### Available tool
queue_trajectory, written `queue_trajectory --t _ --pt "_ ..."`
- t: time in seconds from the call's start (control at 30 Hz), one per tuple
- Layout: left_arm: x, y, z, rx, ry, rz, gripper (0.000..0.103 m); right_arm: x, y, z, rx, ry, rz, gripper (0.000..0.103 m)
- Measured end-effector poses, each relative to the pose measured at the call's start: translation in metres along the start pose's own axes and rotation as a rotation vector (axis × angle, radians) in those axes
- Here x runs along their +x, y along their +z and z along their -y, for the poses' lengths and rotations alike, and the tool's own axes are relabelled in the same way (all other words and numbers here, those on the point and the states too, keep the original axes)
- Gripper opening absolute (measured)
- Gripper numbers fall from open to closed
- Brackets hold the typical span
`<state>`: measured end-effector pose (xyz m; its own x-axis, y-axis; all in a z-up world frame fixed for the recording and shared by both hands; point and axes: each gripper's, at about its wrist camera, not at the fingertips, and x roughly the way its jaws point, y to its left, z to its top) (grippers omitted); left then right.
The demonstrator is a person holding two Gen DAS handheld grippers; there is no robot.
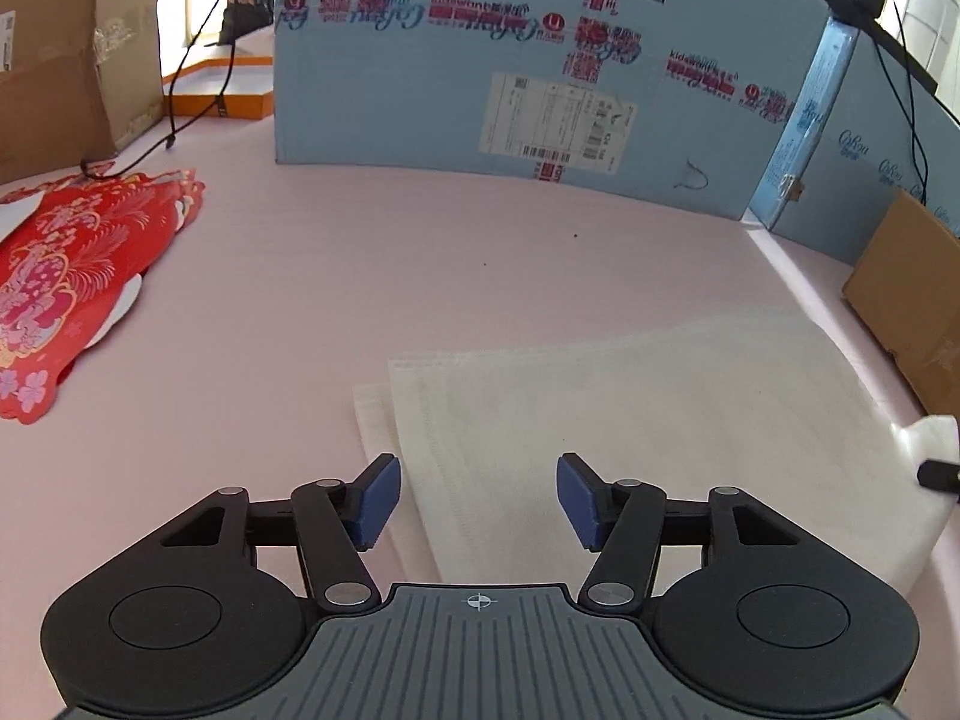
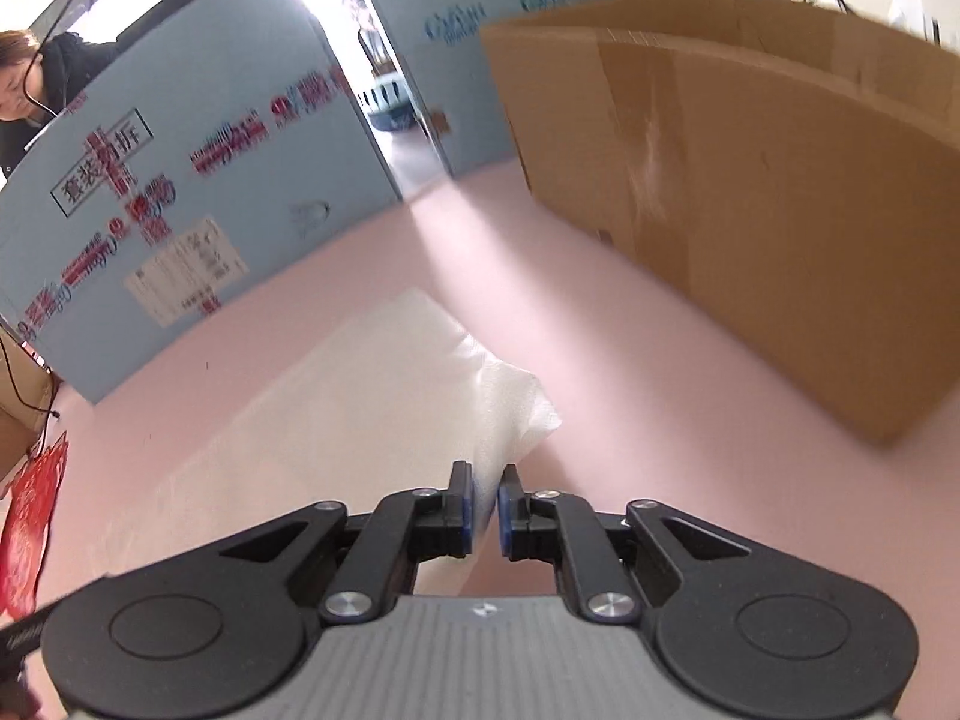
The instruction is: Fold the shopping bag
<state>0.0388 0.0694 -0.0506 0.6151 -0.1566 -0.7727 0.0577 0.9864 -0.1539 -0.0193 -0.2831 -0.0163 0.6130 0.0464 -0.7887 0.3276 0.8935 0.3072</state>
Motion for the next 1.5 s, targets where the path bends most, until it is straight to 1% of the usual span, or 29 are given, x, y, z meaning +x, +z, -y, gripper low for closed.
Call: queue_trajectory --t 0.03,0.07,0.1,0.13,0.17,0.23,0.3,0.33,0.4,0.5,0.57,0.6,0.63,0.67,0.7,0.73,0.83,0.87,0.9,0.97,1.07,1.1,1.13,1.17,1.2,1.23,1.33,1.43,1.5 --pt "0.0 -0.001 0.001 0.01 0.003 0.002 0.056 -0.002 -0.001 0.003 0.011 0.002 -0.004 0.025" --pt "0.0 -0.002 0.001 0.019 0.006 0.004 0.056 -0.003 -0.003 0.006 0.022 0.004 -0.007 0.037" --pt "0.001 -0.002 0.002 0.029 0.008 0.005 0.056 -0.005 -0.004 0.007 0.028 0.004 -0.007 0.042" --pt "0.001 -0.002 0.001 0.028 0.009 0.008 0.05 -0.008 -0.005 0.008 0.027 0.001 0.002 0.046" --pt "0.0 -0.003 0.001 0.039 0.01 0.013 0.044 -0.012 -0.005 0.009 0.027 -0.006 0.017 0.047" --pt "-0.001 -0.003 0.0 0.062 0.012 0.022 0.016 -0.016 -0.007 0.011 0.029 -0.019 0.032 0.049" --pt "-0.006 -0.004 -0.003 0.074 0.018 0.043 0.009 -0.018 -0.009 0.014 0.036 -0.028 0.036 0.049" --pt "-0.01 -0.005 -0.005 0.079 0.039 0.056 0.008 -0.019 -0.01 0.015 0.036 -0.029 0.038 0.049" --pt "-0.019 -0.006 -0.01 0.073 0.062 0.065 0.008 -0.021 -0.01 0.016 0.031 -0.038 0.05 0.049" --pt "-0.026 -0.009 -0.018 0.054 0.067 0.056 0.008 -0.023 -0.008 0.016 0.022 -0.045 0.062 0.049" --pt "-0.024 -0.007 -0.024 0.017 0.037 0.054 0.009 -0.022 -0.007 0.017 0.02 -0.051 0.065 0.049" --pt "-0.023 -0.006 -0.027 -0.001 0.021 0.054 0.016 -0.022 -0.006 0.017 0.021 -0.051 0.066 0.049" --pt "-0.022 -0.002 -0.03 -0.02 -0.017 0.07 0.025 -0.022 -0.006 0.017 0.021 -0.051 0.066 0.05" --pt "-0.02 0.002 -0.029 -0.009 -0.025 0.086 0.031 -0.021 -0.005 0.017 0.02 -0.052 0.065 0.05" --pt "-0.018 0.006 -0.028 0.002 -0.034 0.102 0.044 -0.02 -0.005 0.016 0.019 -0.053 0.064 0.05" --pt "-0.014 0.01 -0.027 0.011 -0.041 0.1 0.051 -0.02 -0.005 0.016 0.015 -0.053 0.065 0.05" --pt "-0.001 0.019 -0.024 0.028 -0.073 0.087 0.051 -0.018 -0.006 0.01 -0.024 -0.052 0.07 0.05" --pt "0.005 0.022 -0.025 0.021 -0.114 0.079 0.051 -0.017 -0.008 0.007 -0.047 -0.055 0.07 0.05" --pt "0.009 0.023 -0.024 0.014 -0.134 0.061 0.051 -0.015 -0.009 0.005 -0.07 -0.059 0.071 0.05" --pt "0.015 0.024 -0.026 -0.004 -0.147 0.037 0.051 -0.007 -0.014 0.0 -0.124 -0.097 0.06 0.049" --pt "0.019 0.025 -0.029 -0.029 -0.172 0.022 0.048 0.0 -0.025 -0.009 -0.221 -0.165 0.052 0.047" --pt "0.02 0.026 -0.03 -0.025 -0.183 0.016 0.036 0.001 -0.029 -0.013 -0.259 -0.182 0.059 0.047" --pt "0.022 0.024 -0.027 -0.018 -0.182 0.013 0.021 0.001 -0.033 -0.018 -0.306 -0.198 0.067 0.046" --pt "0.022 0.024 -0.023 0.004 -0.15 0.014 0.015 0.003 -0.039 -0.022 -0.359 -0.213 0.071 0.045" --pt "0.022 0.024 -0.02 0.026 -0.118 0.015 0.005 0.005 -0.044 -0.026 -0.394 -0.221 0.07 0.045" --pt "0.019 0.023 -0.019 0.034 -0.113 0.027 0.0 0.005 -0.047 -0.027 -0.408 -0.225 0.077 0.045" --pt "0.007 0.021 -0.017 0.058 -0.097 0.062 0.0 0.0 -0.047 -0.03 -0.403 -0.23 0.091 0.045" --pt "-0.007 0.02 -0.021 0.064 -0.051 0.092 0.0 -0.013 -0.041 -0.031 -0.386 -0.223 0.146 0.049" --pt "-0.01 0.018 -0.027 0.067 -0.007 0.083 0.0 -0.019 -0.036 -0.031 -0.378 -0.223 0.173 0.05"
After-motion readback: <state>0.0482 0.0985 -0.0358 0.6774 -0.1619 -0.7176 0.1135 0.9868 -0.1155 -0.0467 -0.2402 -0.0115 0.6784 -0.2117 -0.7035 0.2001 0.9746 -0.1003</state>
